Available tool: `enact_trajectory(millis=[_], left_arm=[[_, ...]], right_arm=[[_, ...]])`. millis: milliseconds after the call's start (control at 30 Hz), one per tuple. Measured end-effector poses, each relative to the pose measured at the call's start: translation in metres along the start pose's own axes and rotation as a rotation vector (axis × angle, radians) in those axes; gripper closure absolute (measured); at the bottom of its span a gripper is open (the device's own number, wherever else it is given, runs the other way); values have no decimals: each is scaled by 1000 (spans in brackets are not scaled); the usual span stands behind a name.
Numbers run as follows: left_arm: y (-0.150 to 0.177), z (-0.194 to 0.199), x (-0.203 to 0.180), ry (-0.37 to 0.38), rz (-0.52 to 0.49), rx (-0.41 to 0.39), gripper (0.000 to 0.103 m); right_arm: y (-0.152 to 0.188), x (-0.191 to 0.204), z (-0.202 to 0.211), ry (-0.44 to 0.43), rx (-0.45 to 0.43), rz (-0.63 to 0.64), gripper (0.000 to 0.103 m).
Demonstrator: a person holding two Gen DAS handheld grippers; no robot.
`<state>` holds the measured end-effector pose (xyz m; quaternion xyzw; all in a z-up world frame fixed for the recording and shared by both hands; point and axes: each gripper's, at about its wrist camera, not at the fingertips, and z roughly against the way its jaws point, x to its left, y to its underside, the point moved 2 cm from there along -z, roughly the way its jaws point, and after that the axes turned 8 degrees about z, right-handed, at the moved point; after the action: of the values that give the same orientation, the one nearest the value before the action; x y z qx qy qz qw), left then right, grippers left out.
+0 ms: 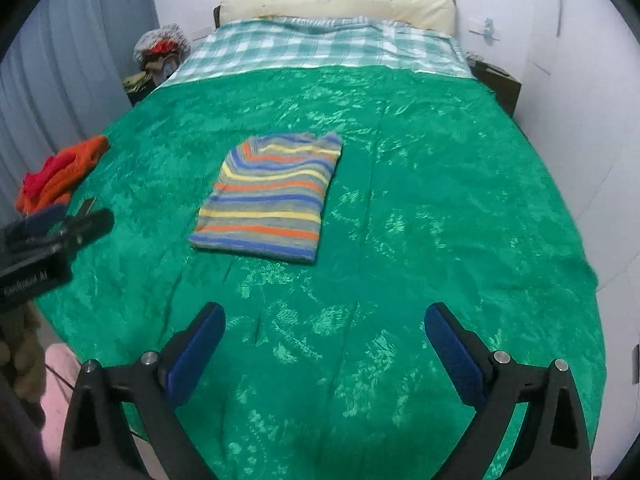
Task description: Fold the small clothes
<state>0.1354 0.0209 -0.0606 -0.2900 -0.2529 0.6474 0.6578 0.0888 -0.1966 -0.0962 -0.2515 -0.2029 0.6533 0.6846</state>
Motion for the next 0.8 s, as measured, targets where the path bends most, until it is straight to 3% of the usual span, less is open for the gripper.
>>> enact_trajectory(millis=[333,800], left_arm=[[-3,25,-8,2,-3,-30,1],[-6,36,-12,-10,-4,-47,1]], right_arm=[[2,0,35,22,-31,-9,4],[0,7,49,19,-46,3,4]])
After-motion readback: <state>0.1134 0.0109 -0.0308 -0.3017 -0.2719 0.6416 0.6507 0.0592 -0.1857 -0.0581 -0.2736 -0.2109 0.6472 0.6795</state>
